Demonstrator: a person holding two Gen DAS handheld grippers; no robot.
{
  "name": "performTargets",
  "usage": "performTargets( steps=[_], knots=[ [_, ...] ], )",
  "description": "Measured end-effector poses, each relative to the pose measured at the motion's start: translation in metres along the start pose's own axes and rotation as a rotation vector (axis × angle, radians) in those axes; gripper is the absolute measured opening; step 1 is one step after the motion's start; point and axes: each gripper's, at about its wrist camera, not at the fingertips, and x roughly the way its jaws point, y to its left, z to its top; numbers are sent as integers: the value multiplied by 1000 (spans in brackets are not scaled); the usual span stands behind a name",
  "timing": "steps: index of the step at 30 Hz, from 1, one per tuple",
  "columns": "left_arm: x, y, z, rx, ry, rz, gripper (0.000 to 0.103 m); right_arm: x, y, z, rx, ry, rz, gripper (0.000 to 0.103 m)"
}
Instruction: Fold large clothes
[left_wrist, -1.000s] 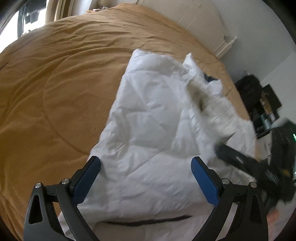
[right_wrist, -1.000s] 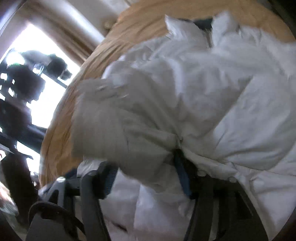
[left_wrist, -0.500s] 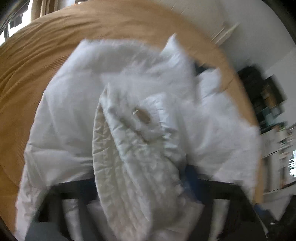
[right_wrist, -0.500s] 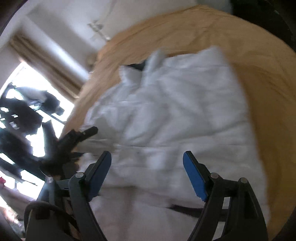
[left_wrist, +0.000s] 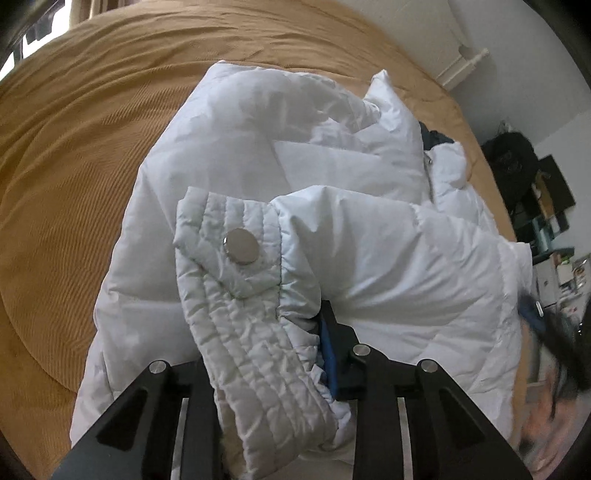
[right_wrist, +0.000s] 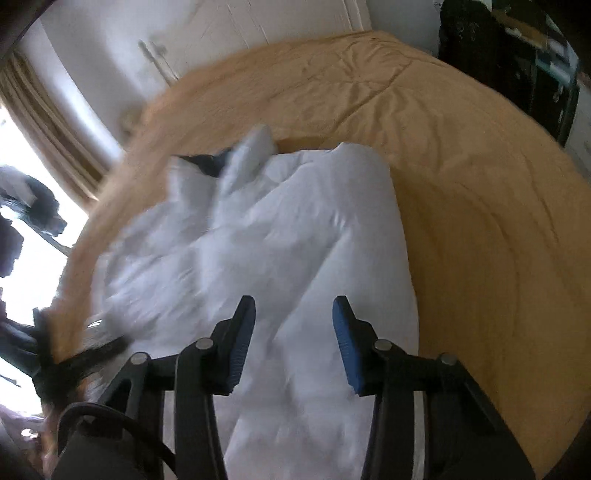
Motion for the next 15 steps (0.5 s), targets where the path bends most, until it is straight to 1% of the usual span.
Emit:
performTargets(
  steps=[1, 2, 4, 6, 7, 9, 11, 12, 13, 14, 15],
  knots=[
    [1, 1, 0, 6, 0, -4, 29, 12, -2, 8, 3, 11, -30, 41],
    [1, 7, -1, 9, 1, -16, 29, 28, -8, 20, 14, 18, -76, 35],
    [1, 12, -4, 13, 2, -35, 29, 62, -24, 41, 53, 53, -163, 31],
    [0, 15, -6, 18, 2, -43, 29, 80, -41, 58, 73, 74, -217, 30],
    [0, 15, -6, 18, 2, -42, 29, 85, -49, 67, 76, 74, -251, 31],
    [1, 15, -7, 24, 1, -22, 29, 82, -60, 81, 94, 50, -318, 32],
    [2, 13, -9, 28, -3, -11, 29, 60, -71, 88, 131, -16, -412, 31],
    [2, 12, -9, 33, -5, -4, 29, 46, -72, 86, 141, -52, -388, 31],
    [2, 11, -9, 37, -6, 0, 29, 30, -70, 80, 138, -79, -303, 31],
    [3, 11, -9, 39, -8, 3, 29, 12, -62, 68, 113, -87, -205, 31],
    [2, 11, -10, 37, -8, 3, 29, -2, -54, 55, 78, -78, -147, 31]
  ],
)
